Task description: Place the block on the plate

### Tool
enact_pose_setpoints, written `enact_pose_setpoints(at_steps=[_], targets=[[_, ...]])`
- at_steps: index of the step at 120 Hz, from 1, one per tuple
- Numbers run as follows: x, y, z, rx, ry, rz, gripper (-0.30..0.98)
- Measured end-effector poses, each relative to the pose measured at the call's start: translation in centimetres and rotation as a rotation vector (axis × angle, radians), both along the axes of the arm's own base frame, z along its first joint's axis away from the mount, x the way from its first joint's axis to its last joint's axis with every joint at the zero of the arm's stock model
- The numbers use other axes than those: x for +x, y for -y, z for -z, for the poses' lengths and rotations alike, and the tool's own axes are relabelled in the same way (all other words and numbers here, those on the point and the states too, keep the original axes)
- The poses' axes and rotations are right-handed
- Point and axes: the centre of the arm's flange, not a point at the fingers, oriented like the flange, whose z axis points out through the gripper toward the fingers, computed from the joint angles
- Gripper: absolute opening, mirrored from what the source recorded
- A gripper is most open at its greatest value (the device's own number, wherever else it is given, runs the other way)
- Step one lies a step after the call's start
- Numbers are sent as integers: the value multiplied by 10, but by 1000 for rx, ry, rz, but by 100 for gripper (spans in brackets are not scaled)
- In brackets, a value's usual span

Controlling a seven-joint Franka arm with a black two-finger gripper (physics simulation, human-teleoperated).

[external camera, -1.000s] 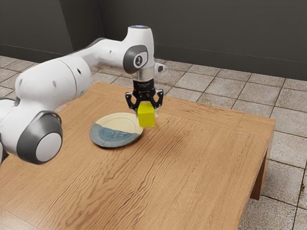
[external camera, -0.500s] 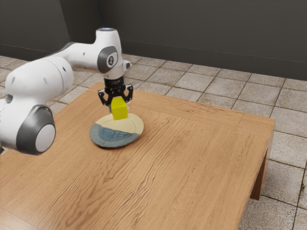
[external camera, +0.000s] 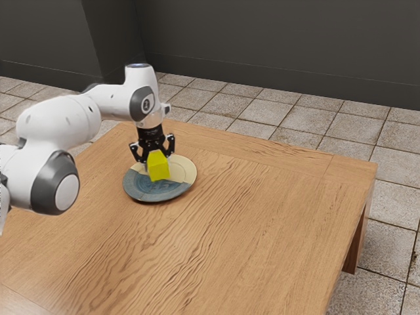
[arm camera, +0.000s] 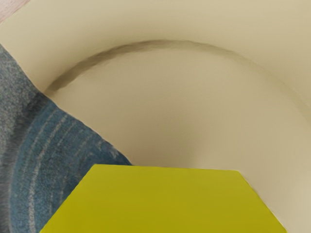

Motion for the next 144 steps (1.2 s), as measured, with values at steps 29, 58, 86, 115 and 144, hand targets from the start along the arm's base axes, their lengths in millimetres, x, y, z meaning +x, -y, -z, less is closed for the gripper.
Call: enact_pose_setpoints(at_steps=[29,58,86,115,144], targets=[[2,7,10,-13,3,6,41],[4,4,13,-15,16,2,56],[3,13,-47,-26,92,12,64],[-20,42,-122,-65,111,57,67],[-46,114,-168,-109,67,213,68]])
